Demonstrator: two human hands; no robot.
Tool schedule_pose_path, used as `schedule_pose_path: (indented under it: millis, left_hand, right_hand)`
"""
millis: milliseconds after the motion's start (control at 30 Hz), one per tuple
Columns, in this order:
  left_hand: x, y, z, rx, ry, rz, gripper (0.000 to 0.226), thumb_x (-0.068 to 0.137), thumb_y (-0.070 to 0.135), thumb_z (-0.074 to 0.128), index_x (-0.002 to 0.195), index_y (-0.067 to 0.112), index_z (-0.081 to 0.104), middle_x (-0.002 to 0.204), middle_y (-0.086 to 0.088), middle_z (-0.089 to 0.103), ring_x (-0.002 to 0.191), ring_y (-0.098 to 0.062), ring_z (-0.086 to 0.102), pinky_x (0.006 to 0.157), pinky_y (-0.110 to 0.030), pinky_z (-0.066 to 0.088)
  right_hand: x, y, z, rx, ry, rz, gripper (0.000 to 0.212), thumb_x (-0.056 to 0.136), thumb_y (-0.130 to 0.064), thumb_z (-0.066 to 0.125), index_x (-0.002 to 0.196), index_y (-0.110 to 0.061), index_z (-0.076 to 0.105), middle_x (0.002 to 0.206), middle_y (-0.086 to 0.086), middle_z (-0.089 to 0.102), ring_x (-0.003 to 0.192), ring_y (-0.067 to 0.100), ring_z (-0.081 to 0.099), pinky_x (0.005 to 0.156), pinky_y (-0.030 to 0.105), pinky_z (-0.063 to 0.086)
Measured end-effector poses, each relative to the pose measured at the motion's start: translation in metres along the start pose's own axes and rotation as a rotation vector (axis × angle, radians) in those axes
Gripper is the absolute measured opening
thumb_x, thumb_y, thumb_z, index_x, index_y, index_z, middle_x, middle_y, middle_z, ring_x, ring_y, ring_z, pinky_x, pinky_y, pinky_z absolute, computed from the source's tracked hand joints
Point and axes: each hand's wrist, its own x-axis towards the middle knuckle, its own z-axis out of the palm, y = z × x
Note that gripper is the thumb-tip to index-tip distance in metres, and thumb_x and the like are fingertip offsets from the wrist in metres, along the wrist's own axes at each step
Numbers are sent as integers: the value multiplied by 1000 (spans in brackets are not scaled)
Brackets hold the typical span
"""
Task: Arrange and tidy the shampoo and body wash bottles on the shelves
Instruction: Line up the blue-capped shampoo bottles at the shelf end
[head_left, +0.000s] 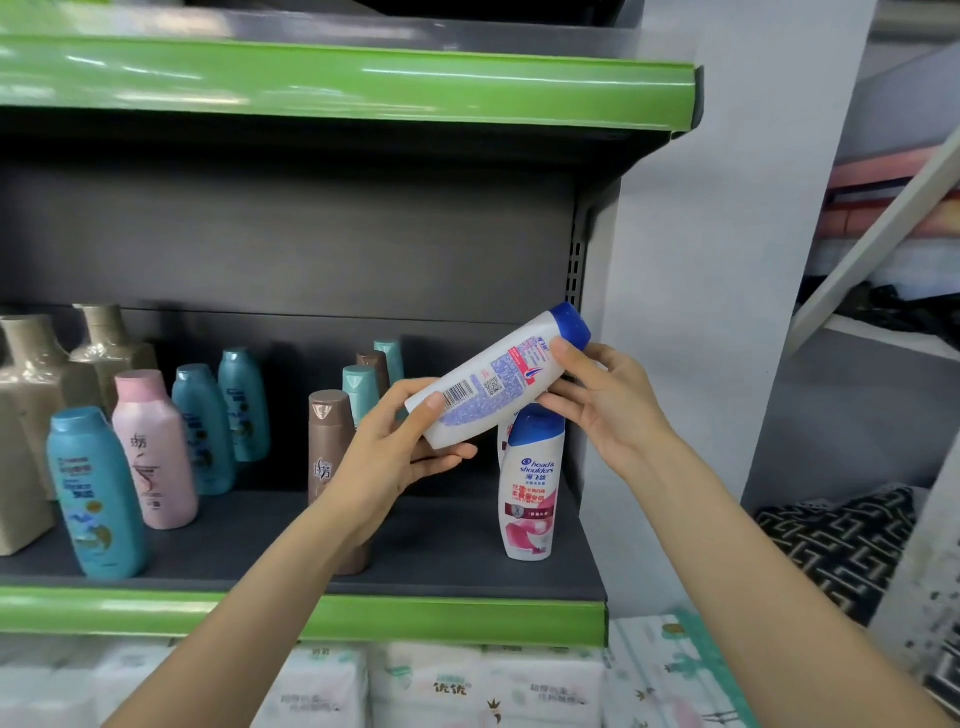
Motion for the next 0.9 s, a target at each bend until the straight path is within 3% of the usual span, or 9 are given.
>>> schedule_pose_path:
  millis: [233,433,667,800,900]
  left_hand:
    - [-3,1,-3,142,-10,-4,17,95,26,48,109,22,57,94,-6,71,76,-23,69,57,-23,52]
    - [-1,1,0,184,27,97,19,88,19,60,103,31,59,98,-4,70,81,-16,66,66,-29,54]
    - [1,-2,6,209,24,133,32,83,8,67,104,30,62,99,6,68,89,-10,64,78,-25,54]
    - [4,-3,6,115,47,57,35,78,18,70,111,26,62,106,0,70,99,-19,65,89,-30,51]
    - [4,-1,11,14,10,12,34,76,24,65,109,18,63,109,-7,67,100,-21,66,83,-23,53]
  right_hand:
    - [-3,1,-3,-44,41,-8,24,87,-17,66,106,-6,56,104,12,71,89,20,72,71,31,60]
    - [-5,-10,-4,-21,-29,31,17,91,-17,60,104,-7,64,96,10,71,84,17,72,65,25,58]
    - [-3,-8,1,59,39,40,19,87,-17,66,101,-5,60,98,11,66,99,23,65,82,32,58]
    - [-2,-6,-1,144,40,-18,27,88,-13,64,112,-3,58,104,10,66,97,21,67,87,36,56]
    - [0,-4,-1,199,26,-51,31,90,-11,62,119,-1,57,109,12,66,97,21,68,84,32,57]
